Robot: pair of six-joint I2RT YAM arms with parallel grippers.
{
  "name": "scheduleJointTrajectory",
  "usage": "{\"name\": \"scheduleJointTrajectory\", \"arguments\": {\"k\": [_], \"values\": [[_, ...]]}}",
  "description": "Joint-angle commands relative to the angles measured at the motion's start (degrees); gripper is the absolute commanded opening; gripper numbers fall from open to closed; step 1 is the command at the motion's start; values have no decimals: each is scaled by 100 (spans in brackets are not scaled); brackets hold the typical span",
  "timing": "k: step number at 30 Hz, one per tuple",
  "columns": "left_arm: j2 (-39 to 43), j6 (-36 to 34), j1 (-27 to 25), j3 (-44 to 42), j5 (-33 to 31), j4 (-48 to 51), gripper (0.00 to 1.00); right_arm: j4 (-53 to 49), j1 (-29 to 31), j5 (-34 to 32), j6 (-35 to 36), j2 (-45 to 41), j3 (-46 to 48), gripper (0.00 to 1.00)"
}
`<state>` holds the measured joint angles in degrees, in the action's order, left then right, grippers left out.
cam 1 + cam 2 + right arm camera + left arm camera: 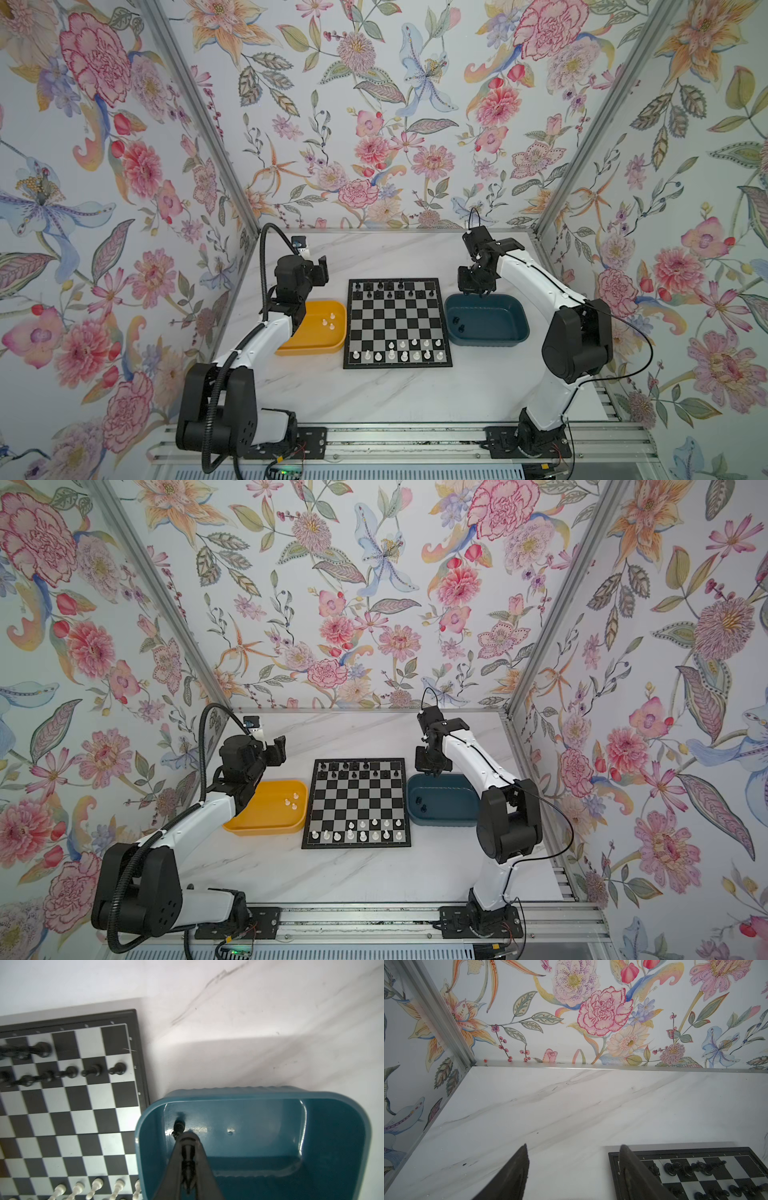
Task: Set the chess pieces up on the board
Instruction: 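Close the right gripper on the black piece and lift it toward the board, then lower the black piece onto a far-row square with the right gripper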
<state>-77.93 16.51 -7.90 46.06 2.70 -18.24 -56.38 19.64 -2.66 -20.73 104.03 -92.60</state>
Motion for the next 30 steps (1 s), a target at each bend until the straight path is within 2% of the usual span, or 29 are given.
{"name": "scheduleJointTrajectory", "arguments": {"k": [1, 8, 17, 30], "values": [[43, -12, -54, -49, 42, -162, 70, -650, 173, 7, 163, 206, -684, 5], [125, -43, -54, -165, 7, -189, 70, -1067, 638, 306, 380, 1336, -2269, 6], [156, -82, -55, -253, -40, -219, 70, -1212, 888, 878, 464, 2797, -3922, 5], [61, -157, -55, -229, -120, -152, 71, -1209, 933, 1309, 437, 3841, -4735, 8]]}}
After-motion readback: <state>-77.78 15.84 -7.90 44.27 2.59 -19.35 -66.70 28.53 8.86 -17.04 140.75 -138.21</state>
